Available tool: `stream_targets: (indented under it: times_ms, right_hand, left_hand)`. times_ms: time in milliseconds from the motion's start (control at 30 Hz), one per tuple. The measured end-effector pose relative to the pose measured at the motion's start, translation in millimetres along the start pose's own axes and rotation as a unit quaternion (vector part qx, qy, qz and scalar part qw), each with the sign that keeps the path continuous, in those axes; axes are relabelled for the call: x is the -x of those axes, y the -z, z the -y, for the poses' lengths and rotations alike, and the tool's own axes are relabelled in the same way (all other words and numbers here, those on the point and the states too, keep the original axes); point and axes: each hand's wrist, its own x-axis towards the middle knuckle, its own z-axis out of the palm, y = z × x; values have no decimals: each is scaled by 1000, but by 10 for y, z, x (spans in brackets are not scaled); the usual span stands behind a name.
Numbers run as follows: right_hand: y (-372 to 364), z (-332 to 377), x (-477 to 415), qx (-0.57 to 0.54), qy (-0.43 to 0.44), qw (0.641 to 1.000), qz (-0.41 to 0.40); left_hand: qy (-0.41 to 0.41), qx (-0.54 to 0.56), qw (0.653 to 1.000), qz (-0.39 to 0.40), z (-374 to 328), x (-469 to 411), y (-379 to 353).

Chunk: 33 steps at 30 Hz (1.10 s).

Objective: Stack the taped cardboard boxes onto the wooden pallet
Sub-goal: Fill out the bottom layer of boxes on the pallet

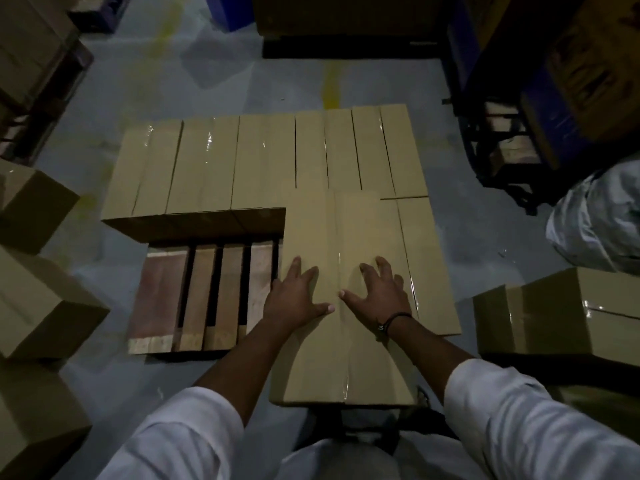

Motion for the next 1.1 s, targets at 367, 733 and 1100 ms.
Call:
stream_targets:
  times_ms: [367, 733, 1100]
  right_hand:
    - [-682, -108, -568, 36, -22, 999, 22]
    - [-1459, -652, -1510, 61, -1, 997, 39]
    - [-1915, -1057, -2023, 59, 20, 998, 32]
  left_hand:
    - [-36, 23, 999, 26, 588, -753, -465]
    - [-9, 48, 999, 22, 931, -1667, -1402]
    - [-14, 33, 999, -12, 1106, -2229, -2090]
